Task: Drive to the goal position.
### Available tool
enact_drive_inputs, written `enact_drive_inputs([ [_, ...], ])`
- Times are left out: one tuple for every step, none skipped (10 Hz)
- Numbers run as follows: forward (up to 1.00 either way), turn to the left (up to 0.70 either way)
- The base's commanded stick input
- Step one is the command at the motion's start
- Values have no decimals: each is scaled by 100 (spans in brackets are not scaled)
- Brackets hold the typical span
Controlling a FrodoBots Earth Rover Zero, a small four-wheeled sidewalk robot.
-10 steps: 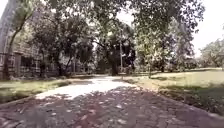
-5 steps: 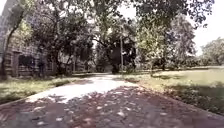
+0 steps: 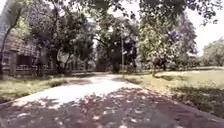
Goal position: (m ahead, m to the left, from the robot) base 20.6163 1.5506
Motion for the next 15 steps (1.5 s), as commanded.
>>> enact_drive_inputs([
  [70,35],
  [70,19],
  [70,1],
  [70,0],
  [70,0],
  [70,0],
  [70,0],
  [70,0],
  [70,0],
  [70,0],
  [70,0],
  [70,0],
  [70,0],
  [70,0],
  [70,0],
])
